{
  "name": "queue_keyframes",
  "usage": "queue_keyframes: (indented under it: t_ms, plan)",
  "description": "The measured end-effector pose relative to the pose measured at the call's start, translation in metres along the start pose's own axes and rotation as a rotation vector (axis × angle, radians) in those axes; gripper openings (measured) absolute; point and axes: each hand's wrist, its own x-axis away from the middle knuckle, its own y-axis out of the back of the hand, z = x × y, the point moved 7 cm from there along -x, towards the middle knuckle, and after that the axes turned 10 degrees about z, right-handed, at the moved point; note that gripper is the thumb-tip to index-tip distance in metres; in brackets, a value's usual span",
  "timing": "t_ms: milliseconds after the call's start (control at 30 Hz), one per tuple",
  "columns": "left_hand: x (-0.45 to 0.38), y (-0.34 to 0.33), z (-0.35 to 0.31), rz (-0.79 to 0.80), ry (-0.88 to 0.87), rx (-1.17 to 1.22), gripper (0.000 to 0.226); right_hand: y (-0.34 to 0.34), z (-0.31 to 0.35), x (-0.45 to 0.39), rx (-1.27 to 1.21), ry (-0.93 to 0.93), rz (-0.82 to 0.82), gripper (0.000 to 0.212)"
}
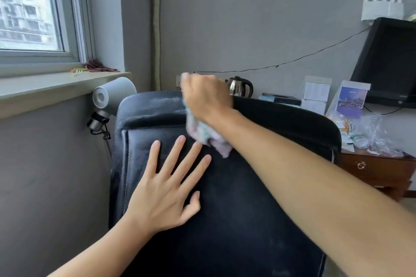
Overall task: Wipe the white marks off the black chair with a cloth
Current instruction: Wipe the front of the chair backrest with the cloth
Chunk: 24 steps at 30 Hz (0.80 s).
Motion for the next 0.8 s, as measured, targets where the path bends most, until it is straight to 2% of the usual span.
queue_keyframes:
  t_ms: [100, 167, 267, 367, 500, 600, 700, 800]
  plan:
    - [0.002, 0.002, 0.007, -0.004, 0.006, 0.037, 0.078, -0.014, 0.050, -0.007, -0.037, 0.067, 0.053, 0.053]
    - [0.003, 0.008, 0.008, -0.012, -0.007, 0.071, 0.077, -0.010, 0.049, -0.006, -0.038, 0.094, 0.054, 0.052]
    - [0.002, 0.018, 0.004, -0.019, -0.046, 0.107, 0.075, 0.007, 0.016, 0.003, 0.007, 0.099, 0.032, 0.055]
    - [0.012, 0.024, 0.014, 0.015, -0.036, 0.104, 0.075, 0.025, -0.027, 0.016, 0.023, 0.027, 0.033, 0.053]
    - [0.035, 0.024, 0.041, -0.001, 0.135, 0.137, 0.077, 0.046, -0.094, 0.034, 0.075, -0.098, 0.042, 0.049]
    - [0.037, 0.018, 0.042, -0.047, 0.188, 0.252, 0.082, 0.048, -0.123, 0.046, 0.050, -0.184, 0.012, 0.049]
    - [0.036, 0.011, 0.044, -0.075, 0.221, 0.339, 0.085, 0.039, -0.110, 0.043, 0.025, -0.168, -0.040, 0.048]
    - [0.040, 0.009, 0.047, -0.109, 0.219, 0.399, 0.082, 0.015, -0.047, 0.022, -0.017, -0.099, -0.026, 0.048]
